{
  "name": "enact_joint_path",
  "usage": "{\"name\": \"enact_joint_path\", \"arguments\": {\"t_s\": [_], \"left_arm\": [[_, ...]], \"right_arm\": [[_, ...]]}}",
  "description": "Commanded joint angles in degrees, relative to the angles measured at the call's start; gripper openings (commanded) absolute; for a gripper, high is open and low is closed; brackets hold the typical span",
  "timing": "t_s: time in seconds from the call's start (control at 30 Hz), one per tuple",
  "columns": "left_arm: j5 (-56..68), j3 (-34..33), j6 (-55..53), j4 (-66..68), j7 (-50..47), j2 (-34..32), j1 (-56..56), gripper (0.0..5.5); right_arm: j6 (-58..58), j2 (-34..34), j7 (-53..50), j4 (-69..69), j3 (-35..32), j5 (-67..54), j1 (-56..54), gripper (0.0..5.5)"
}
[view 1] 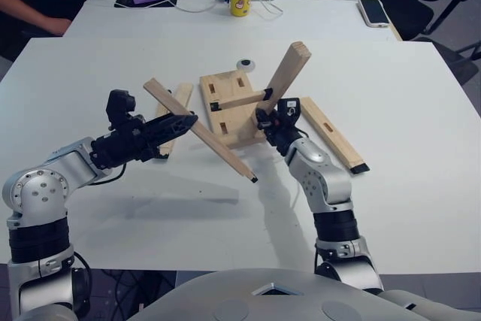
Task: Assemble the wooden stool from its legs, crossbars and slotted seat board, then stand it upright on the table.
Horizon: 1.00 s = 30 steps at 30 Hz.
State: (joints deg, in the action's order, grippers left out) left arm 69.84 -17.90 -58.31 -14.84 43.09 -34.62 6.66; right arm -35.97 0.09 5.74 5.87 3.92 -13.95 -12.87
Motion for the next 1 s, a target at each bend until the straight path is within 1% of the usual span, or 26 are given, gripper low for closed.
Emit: {"name": "enact_joint_path", "arguments": {"t_s": [0.03,0.13,0.3,0.33,0.53,0.6,0.7,0.8,0.83,0.93,1.0], "left_arm": [[2.5,-2.5,0.4,-4.3,-1.7,-0.2,-2.1,2.04],[3.0,-3.2,0.8,-6.2,-3.0,-0.2,-3.9,2.04],[1.7,-3.4,3.4,-9.1,-6.5,0.8,-4.6,2.04],[1.4,-3.1,3.9,-9.1,-7.0,1.0,-4.3,2.04],[-4.1,-1.4,8.6,-8.9,-8.4,1.3,-2.8,2.04],[-3.6,-2.0,9.7,-9.3,-8.8,2.1,-2.6,2.04],[-5.8,-2.0,12.4,-9.7,-7.7,1.9,-2.6,2.04],[-7.4,-2.1,15.0,-11.6,-7.0,1.7,-3.0,2.04],[-8.7,-1.8,16.1,-12.0,-6.7,1.6,-3.0,2.04],[-14.2,0.5,20.1,-11.6,-4.6,0.9,-2.6,2.04],[-18.0,2.9,22.4,-11.0,-3.1,0.5,-2.0,2.04]], "right_arm": [[-6.7,-5.8,1.4,9.0,-1.3,0.0,3.4,1.06],[-10.9,-9.3,3.8,12.7,-3.4,-2.1,5.0,1.06],[-15.3,-13.0,8.4,13.6,-4.8,-5.5,4.8,1.06],[-15.6,-13.0,8.7,13.6,-5.3,-6.3,5.1,1.43],[-13.9,-12.2,8.3,15.1,-5.8,-6.7,8.2,2.28],[-12.0,-12.1,9.0,15.1,-6.2,-7.0,9.9,2.48],[-10.0,-13.8,10.6,18.0,-7.3,-7.5,15.7,2.9],[-11.1,-14.9,14.4,22.3,-9.2,-11.9,22.3,3.37],[-11.5,-14.9,16.7,22.9,-9.9,-14.6,24.2,3.39],[-9.3,-16.9,23.6,22.2,-7.7,-17.7,25.8,3.39],[-8.1,-16.6,24.5,21.7,-5.7,-17.6,24.3,3.39]]}}
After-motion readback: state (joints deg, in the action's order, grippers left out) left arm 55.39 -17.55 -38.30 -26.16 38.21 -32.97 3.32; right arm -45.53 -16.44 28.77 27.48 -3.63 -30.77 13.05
